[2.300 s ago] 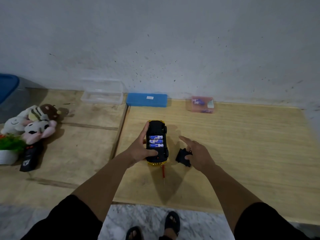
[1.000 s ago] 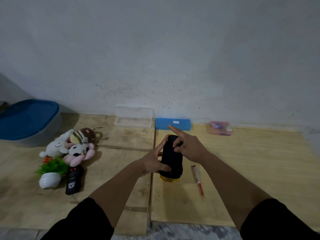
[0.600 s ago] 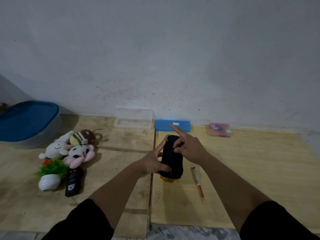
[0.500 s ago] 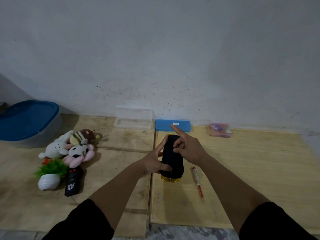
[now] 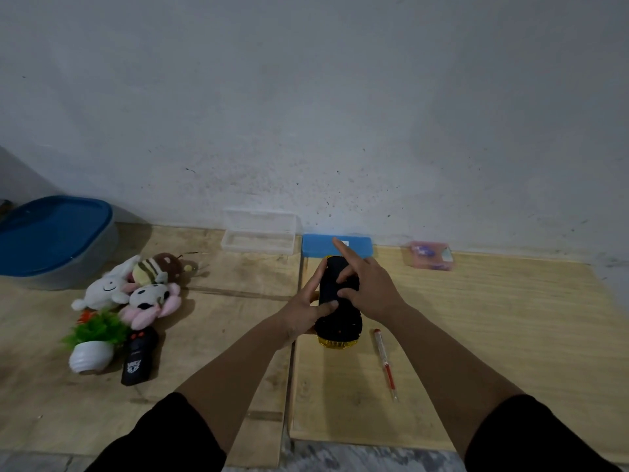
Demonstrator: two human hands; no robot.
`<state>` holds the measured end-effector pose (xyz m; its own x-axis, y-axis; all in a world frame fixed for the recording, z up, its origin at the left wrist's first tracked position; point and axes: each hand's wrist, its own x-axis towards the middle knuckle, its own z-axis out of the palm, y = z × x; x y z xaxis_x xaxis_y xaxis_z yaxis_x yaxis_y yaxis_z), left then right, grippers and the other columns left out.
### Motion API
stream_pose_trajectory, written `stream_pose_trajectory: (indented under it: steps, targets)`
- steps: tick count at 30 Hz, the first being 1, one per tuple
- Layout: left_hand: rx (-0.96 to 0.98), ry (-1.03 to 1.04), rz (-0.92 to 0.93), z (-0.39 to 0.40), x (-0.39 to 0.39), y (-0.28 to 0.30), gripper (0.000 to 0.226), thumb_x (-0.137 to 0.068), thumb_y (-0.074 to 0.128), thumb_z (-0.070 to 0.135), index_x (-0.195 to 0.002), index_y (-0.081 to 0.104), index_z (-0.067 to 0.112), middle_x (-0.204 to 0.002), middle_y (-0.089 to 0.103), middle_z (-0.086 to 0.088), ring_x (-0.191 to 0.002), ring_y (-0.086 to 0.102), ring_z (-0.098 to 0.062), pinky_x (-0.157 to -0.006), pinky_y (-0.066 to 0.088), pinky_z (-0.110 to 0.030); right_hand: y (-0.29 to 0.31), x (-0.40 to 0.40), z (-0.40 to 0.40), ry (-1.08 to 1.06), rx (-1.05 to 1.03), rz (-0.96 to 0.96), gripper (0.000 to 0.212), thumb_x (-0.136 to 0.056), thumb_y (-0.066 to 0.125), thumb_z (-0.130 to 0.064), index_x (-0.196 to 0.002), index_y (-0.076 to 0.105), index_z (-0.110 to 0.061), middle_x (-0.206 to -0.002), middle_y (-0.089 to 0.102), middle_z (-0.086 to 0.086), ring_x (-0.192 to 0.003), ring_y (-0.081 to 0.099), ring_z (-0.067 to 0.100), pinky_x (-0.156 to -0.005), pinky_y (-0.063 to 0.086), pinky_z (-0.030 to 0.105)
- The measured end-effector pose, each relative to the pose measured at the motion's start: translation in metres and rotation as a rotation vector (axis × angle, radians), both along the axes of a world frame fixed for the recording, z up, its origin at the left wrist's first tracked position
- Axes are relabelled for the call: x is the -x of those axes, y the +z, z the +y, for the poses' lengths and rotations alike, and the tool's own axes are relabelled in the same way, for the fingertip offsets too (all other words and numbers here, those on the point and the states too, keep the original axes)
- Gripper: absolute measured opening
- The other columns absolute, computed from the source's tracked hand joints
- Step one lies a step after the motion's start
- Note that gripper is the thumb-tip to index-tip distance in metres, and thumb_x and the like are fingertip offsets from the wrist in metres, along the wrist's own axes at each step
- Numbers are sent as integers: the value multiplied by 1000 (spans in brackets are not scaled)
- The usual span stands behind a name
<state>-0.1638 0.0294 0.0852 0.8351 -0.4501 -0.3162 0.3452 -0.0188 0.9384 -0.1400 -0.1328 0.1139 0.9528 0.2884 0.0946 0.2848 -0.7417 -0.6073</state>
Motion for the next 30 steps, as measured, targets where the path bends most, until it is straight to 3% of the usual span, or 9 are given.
stream_pose_trajectory:
  steps: [5,9,13,18,21,24,26,28,30]
  targets:
    - [-28,15,-44,-4,-3,1,69,-96,50,21,-131,12,66,-149,29,8,-129,44,-22,-98,47,-47,-2,-2,-2,-32,151,-106,92,-76,71,-25,-145,12,-41,-115,59,-5,-109,41,20,-90,36,38]
    - [-57,14,-61,-4,-7,3,69,-97,49,19,-129,12,68,-149,29,10,-129,44,-21,-96,49,-45,-12,-1,-6,-36,-6,-41,84,-80,67,-20,-145,17,-38,-136,42,3,-119,44,23,-97,40,33]
    - [-99,-4,-97,-6,-6,-2,71,-97,50,19,-136,8,61,-150,27,8,-132,39,-19,-100,46,-44,-22,2,-9,-50,-157,34,89,-80,67,-10,-143,14,-44,-133,37,4,-109,44,12,-89,40,21]
    - [-112,-19,-47,-19,1,-12,73,-95,53,27,-137,4,61,-142,33,14,-126,46,-17,-84,55,-28,-34,6,-22,-78,-212,75,103,-75,71,-10,-136,4,-59,-117,39,-5,-98,46,6,-74,35,6]
    - [-145,4,-78,-30,5,-21,77,-94,54,30,-141,-1,55,-138,34,18,-119,49,-8,-81,54,-22,-38,5,-30,-47,-205,74,104,-73,72,-12,-135,3,-60,-117,42,-4,-97,46,4,-70,33,2]
    - [-177,28,-81,-37,6,-27,77,-95,53,24,-141,0,54,-134,34,22,-109,48,4,-79,52,-15,-41,4,-37,-25,-194,54,102,-76,68,-10,-133,2,-62,-123,49,2,-98,48,7,-77,39,13]
    - [-216,38,-92,-39,7,-28,76,-95,53,25,-140,2,56,-137,34,20,-114,47,1,-81,50,-13,-42,5,-43,-30,-197,45,100,-79,67,-10,-132,1,-62,-125,52,3,-99,52,12,-84,46,27]
    - [-262,60,-116,-40,8,-31,75,-95,53,25,-141,2,54,-144,33,14,-123,43,-6,-91,47,-19,-45,6,-48,-52,-208,45,98,-79,68,-12,-133,1,-59,-124,53,3,-102,57,15,-85,49,33]
    - [-293,96,-115,-40,9,-37,77,-95,53,23,-144,1,49,-148,31,9,-127,41,-11,-101,43,-32,-54,8,-53,-119,-230,76,98,-79,70,-14,-135,2,-55,-115,51,0,-92,60,15,-78,48,29]
